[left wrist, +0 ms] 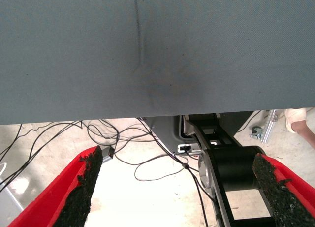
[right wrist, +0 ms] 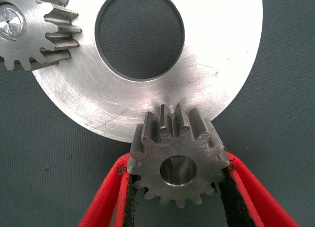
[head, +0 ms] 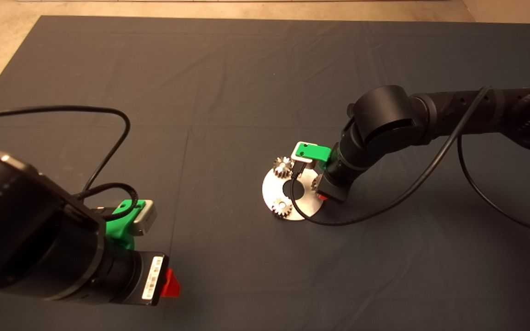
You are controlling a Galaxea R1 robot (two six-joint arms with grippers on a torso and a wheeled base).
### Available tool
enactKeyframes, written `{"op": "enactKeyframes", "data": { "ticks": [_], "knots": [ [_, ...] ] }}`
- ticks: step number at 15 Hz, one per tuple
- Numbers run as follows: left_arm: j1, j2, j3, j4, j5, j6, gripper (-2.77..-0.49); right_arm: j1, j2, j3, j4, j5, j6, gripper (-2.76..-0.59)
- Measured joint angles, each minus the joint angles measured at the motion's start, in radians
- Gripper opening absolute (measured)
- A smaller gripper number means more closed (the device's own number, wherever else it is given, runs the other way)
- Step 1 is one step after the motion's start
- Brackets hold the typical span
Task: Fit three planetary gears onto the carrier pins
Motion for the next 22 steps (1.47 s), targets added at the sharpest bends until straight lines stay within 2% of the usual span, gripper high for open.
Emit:
{"op": "enactKeyframes", "data": {
  "ticks": [10,16,22],
  "knots": [
    [0.0,0.0,0.0,0.0,0.0,0.0,-1.09,0.0,0.002,0.0,-0.002,0.0,0.001,-2.34],
    [0.0,0.0,0.0,0.0,0.0,0.0,-1.09,0.0,0.002,0.0,-0.04,0.0,0.003,-2.34],
    [0.0,0.0,0.0,0.0,0.0,0.0,-1.09,0.0,0.002,0.0,-0.045,0.0,0.004,-2.35]
  ]
}}
